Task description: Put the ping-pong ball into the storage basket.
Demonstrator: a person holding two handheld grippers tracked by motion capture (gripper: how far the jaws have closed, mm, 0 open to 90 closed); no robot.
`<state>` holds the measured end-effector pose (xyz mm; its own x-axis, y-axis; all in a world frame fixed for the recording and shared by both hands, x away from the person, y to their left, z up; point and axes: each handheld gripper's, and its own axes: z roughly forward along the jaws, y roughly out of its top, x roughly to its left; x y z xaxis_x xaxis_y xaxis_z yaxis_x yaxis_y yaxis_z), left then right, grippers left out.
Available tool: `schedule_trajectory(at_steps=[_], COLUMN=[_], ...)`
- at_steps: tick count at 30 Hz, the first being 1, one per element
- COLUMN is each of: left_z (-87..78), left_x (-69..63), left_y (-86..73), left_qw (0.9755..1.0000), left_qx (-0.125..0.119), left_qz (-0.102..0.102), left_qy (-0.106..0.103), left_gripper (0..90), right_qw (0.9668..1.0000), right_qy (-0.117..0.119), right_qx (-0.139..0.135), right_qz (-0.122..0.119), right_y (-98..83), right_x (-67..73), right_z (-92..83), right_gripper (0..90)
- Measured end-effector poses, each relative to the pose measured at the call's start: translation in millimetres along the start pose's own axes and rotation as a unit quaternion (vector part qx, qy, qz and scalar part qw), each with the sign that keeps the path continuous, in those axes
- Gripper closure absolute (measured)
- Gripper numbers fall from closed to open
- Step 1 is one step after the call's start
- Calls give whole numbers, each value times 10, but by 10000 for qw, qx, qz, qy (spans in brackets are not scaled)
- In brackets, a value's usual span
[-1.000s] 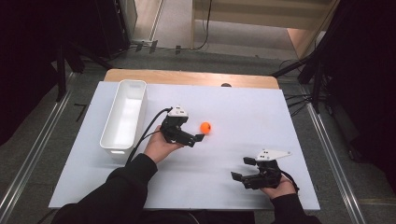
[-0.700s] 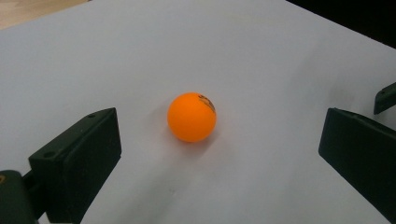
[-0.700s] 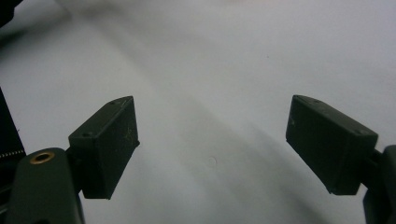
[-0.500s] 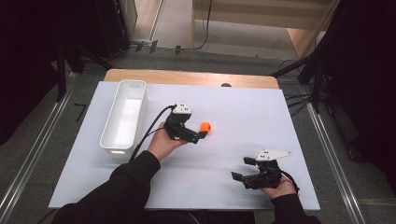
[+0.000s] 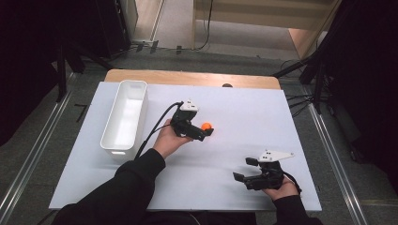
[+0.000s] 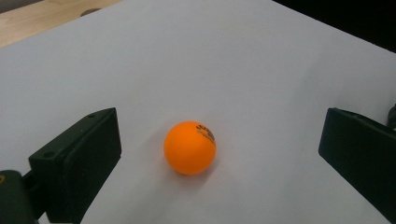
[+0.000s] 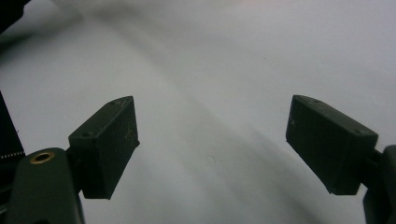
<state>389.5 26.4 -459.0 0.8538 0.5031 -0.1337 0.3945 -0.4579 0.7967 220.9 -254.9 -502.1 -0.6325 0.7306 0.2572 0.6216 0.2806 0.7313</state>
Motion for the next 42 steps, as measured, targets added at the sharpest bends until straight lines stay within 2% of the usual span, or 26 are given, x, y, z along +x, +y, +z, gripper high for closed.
schedule_trajectory(at_steps=[11,19,24,25,28,34,42], left_z=[99,173,210,226,243,271,316], left_x=[18,24,14,18,16,16,4], left_y=[51,116,122,121,116,108,84], left_qw=[10000,9998,9995,9994,9992,9991,9992], left_qx=[-2,-53,-92,-129,-117,-152,-83], left_qz=[-43,-64,-100,-159,-135,-145,-97], left_qy=[69,197,277,287,367,379,381], left_gripper=[0,0,0,0,0,0,0], right_qw=[10000,10000,10000,10000,10000,10000,10000], right_qy=[3,-7,-6,-12,-7,-6,-3], right_qx=[39,57,70,69,89,84,84], right_qz=[9,13,7,13,4,15,21], right_y=[-4,-8,-11,-11,-13,-13,-14], right_x=[0,-6,-8,-8,-7,-6,-2], right_z=[11,10,8,9,7,7,9], right_gripper=[154,155,155,155,155,155,154])
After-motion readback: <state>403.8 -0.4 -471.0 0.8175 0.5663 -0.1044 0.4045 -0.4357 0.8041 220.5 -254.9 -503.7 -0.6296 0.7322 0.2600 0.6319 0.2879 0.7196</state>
